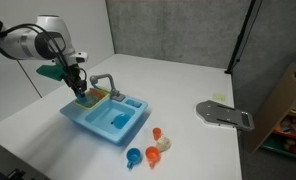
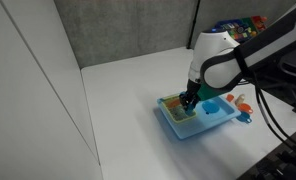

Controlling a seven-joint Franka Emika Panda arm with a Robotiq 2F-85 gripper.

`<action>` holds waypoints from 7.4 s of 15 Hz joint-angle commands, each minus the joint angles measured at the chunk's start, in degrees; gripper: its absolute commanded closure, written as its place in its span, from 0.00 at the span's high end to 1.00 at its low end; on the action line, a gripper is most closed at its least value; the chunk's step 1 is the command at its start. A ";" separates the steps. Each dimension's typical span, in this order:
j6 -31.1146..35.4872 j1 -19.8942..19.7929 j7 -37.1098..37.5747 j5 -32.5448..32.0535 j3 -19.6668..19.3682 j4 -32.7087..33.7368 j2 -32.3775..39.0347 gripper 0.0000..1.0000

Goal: Put the blue cup on the counter then put the orange mug on the blue plate

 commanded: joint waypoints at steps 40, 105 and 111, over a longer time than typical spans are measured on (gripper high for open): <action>2.04 -8.15 -18.99 3.23 7.17 -9.97 -4.55 0.19; -7.97 -19.04 -7.85 2.05 -4.93 -16.82 -20.61 1.00; -9.02 -20.23 -7.07 2.88 -6.21 -14.54 -21.43 1.00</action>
